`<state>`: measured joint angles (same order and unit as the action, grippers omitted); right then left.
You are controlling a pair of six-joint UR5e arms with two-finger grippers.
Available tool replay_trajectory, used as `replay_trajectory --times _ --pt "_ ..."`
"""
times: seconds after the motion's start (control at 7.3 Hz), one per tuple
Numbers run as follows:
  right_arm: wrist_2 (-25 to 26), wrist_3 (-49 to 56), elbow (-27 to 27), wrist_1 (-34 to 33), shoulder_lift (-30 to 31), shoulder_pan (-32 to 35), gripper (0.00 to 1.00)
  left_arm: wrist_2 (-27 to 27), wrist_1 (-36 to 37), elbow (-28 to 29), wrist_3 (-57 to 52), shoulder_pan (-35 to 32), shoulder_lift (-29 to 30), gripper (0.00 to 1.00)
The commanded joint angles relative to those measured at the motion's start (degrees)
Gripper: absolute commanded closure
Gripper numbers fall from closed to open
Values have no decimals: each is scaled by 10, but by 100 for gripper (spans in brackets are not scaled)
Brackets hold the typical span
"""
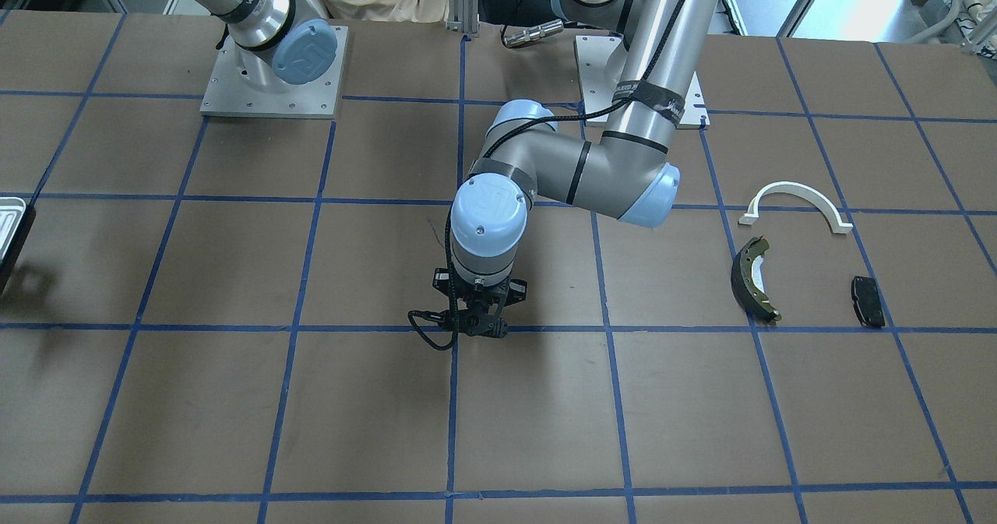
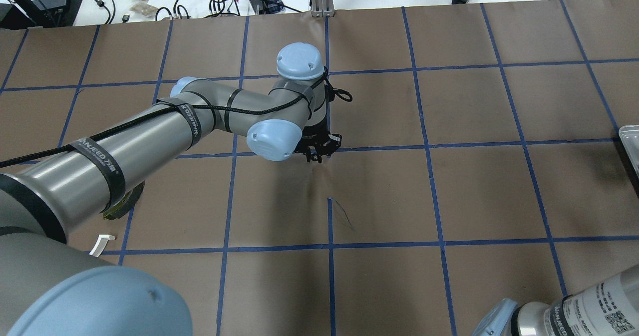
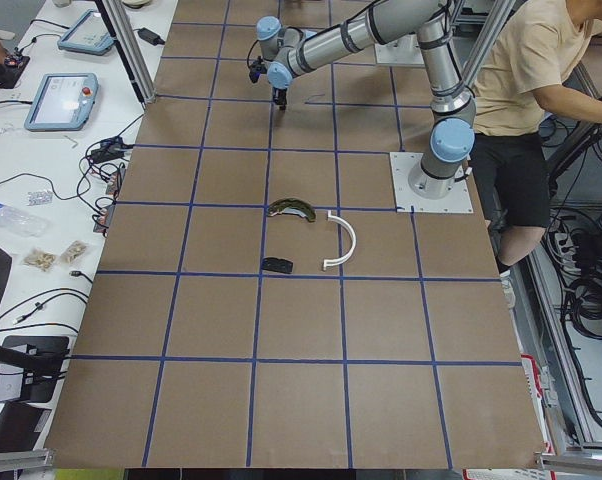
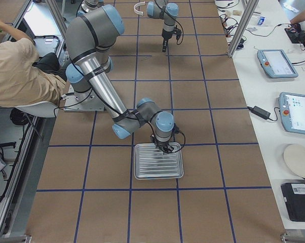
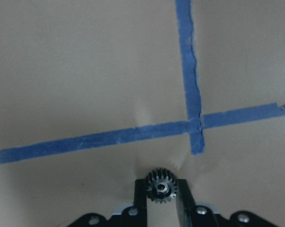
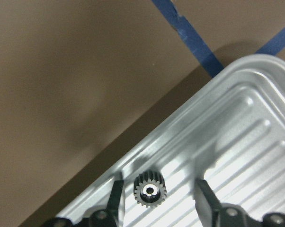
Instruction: Place bearing gear from tray to pile
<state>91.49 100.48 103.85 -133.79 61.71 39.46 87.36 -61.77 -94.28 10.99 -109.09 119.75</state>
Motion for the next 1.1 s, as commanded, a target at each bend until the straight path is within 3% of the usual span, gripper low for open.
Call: replay_trajectory --times 0.0,0.14,0.41,0.68,0.96 --pt "-1 -1 0 0 1 1 50 3 -133 78 -33 63 -28 100" --pt "-1 -1 0 0 1 2 60 6 -204 121 -91 113 -37 100" --pt "0 -5 0 0 1 3 77 32 -262 155 -194 218 -56 100" --pt "0 -30 -3 1 5 4 96 83 -259 145 -284 316 -64 100" --pt "-2 -93 -1 29 27 14 100 108 -255 135 -315 413 -65 100"
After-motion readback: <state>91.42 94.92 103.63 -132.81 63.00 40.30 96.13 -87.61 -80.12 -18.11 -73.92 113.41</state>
